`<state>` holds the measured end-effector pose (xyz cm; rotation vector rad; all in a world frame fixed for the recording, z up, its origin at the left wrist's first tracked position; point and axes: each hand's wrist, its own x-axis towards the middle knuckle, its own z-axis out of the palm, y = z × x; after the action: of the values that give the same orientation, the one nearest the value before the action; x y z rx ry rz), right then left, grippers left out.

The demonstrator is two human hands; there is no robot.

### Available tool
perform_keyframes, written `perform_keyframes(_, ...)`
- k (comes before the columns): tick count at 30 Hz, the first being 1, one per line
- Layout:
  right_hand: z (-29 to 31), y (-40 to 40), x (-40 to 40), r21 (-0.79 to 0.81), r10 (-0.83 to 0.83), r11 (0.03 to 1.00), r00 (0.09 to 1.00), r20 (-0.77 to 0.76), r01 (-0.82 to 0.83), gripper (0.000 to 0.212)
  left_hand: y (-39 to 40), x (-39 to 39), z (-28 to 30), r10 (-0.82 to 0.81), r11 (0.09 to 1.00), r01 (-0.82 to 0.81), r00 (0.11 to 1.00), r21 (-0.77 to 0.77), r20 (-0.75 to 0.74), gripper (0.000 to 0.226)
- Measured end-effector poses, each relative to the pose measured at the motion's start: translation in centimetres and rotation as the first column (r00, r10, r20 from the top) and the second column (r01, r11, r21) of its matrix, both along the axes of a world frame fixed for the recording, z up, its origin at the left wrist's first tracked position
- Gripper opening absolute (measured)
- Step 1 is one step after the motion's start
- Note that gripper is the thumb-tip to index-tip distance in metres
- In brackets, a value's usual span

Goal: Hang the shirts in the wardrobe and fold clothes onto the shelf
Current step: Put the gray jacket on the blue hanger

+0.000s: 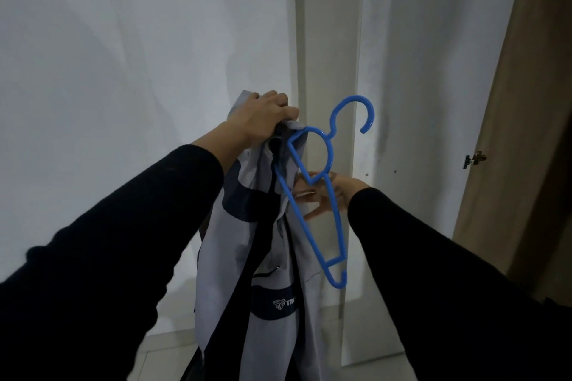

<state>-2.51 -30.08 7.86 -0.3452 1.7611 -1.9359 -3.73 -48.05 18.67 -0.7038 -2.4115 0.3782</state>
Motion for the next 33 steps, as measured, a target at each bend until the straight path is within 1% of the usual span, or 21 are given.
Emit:
perform_keyframes(1, -0.1, 0.0, -0.1, 0.003, 0.055, 0.998, 0.998, 0.003, -0.055, 0.035, -0.1, 0.0, 0.0, 0.001, 1.0, -0.001, 1.0, 0.003, 0.002, 0.025)
perform_keyframes(3, -0.2, -0.4, -0.1, 0.101, 0.127, 0.987, 0.992, -0.017, -0.125, 0.035, -0.6, -0.1, 0.0, 0.004, 1.0, -0.003, 1.0, 0.017, -0.007, 0.026)
perform_keyframes(6, -0.1, -1.4, -0.1, 0.182, 0.088, 0.98, 0.994, -0.06, -0.076, 0.041, -1.3, -0.3, -0.1, -0.01, 0.999, 0.012, 0.999, 0.042, -0.036, 0.026)
perform_keyframes(9, 0.2, -2.2, 0.2, 0.185, -0.047, 0.98, 0.988, -0.149, 0.075, 0.029, -1.4, -0.4, -0.4, -0.043, 0.998, 0.044, 0.998, 0.038, -0.045, 0.024)
perform_keyframes(12, 0.3, -2.2, -0.1, 0.166, -0.228, 0.953, 0.96, -0.161, 0.254, 0.017, -1.7, -0.2, -0.5, -0.068, 0.998, 0.068, 0.997, 0.005, -0.03, 0.022)
perform_keyframes(13, 0.2, -2.0, -0.3, 0.199, -0.278, 0.926, 0.935, -0.22, 0.322, 0.018, -2.0, -0.2, -0.6, -0.066, 0.997, 0.066, 0.997, -0.027, -0.027, 0.021)
perform_keyframes(15, -0.2, -1.6, -1.0, 0.304, -0.309, 0.835, 0.848, -0.431, 0.459, 0.018, -2.5, -0.2, -0.9, -0.048, 0.991, 0.043, 0.998, -0.126, -0.03, 0.022)
perform_keyframes(16, -0.2, -1.4, -1.1, 0.307, -0.325, 0.789, 0.787, -0.525, 0.531, 0.02, -2.8, -0.1, -1.1, -0.04, 0.985, 0.034, 0.999, -0.169, -0.033, 0.023)
perform_keyframes(17, -0.1, -1.3, -0.9, 0.279, -0.345, 0.779, 0.755, -0.557, 0.561, 0.025, -3.0, -0.2, -1.3, -0.038, 0.98, 0.03, 0.999, -0.196, -0.037, 0.023)
perform_keyframes(18, 0.1, -1.1, -0.7, 0.237, -0.354, 0.803, 0.758, -0.549, 0.547, 0.031, -3.2, -0.1, -1.5, -0.041, 0.977, 0.03, 0.998, -0.211, -0.046, 0.022)
perform_keyframes(19, 0.3, -0.9, -0.6, 0.201, -0.331, 0.848, 0.786, -0.523, 0.491, 0.035, -3.4, -0.1, -1.7, -0.048, 0.976, 0.034, 0.997, -0.215, -0.06, 0.02)
perform_keyframes(20, 0.6, -0.7, -0.4, 0.196, -0.263, 0.895, 0.827, -0.496, 0.401, 0.035, -3.6, 0.0, -1.7, -0.056, 0.977, 0.039, 0.995, -0.211, -0.077, 0.018)
perform_keyframes(22, 1.0, -0.2, -0.3, 0.313, -0.075, 0.918, 0.88, -0.469, 0.245, 0.028, -4.0, 0.1, -1.6, -0.061, 0.978, 0.038, 0.993, -0.206, -0.106, 0.014)
perform_keyframes(23, 1.0, -0.1, -0.6, 0.406, -0.003, 0.889, 0.887, -0.461, 0.214, 0.026, -4.0, 0.2, -1.5, -0.065, 0.977, 0.038, 0.99, -0.208, -0.129, 0.012)
perform_keyframes(24, 1.0, -0.3, -0.6, 0.516, 0.044, 0.827, 0.89, -0.454, 0.223, 0.022, -4.1, 0.2, -1.5, -0.08, 0.976, 0.046, 0.985, -0.215, -0.152, 0.011)
perform_keyframes(26, 1.1, -0.6, -0.6, 0.708, 0.077, 0.632, 0.884, -0.462, 0.315, 0.015, -3.9, 0.5, -1.3, -0.1, 0.966, 0.056, 0.981, -0.252, -0.166, 0.013)
perform_keyframes(27, 1.1, -0.7, -0.5, 0.765, 0.074, 0.522, 0.873, -0.482, 0.378, 0.014, -3.8, 0.6, -1.3, -0.103, 0.961, 0.054, 0.98, -0.273, -0.171, 0.015)
perform_keyframes(28, 1.1, -0.7, -0.2, 0.791, 0.058, 0.439, 0.864, -0.499, 0.427, 0.012, -3.8, 0.6, -1.4, -0.1, 0.955, 0.044, 0.979, -0.293, -0.179, 0.016)
perform_keyframes(29, 1.1, -0.6, 0.1, 0.796, 0.025, 0.387, 0.857, -0.515, 0.466, 0.01, -3.8, 0.6, -1.4, -0.098, 0.948, 0.032, 0.976, -0.318, -0.193, 0.017)
perform_keyframes(31, 0.9, -0.3, 0.6, 0.783, -0.029, 0.321, 0.832, -0.554, 0.532, 0.008, -3.9, 0.5, -1.7, -0.06, 0.916, -0.036, 0.973, -0.401, -0.224, 0.019)
perform_keyframes(33, 0.9, -0.2, 0.8, 0.77, -0.023, 0.262, 0.801, -0.598, 0.582, 0.008, -3.8, 0.5, -2.2, -0.013, 0.88, -0.116, 0.964, -0.461, -0.266, 0.022)
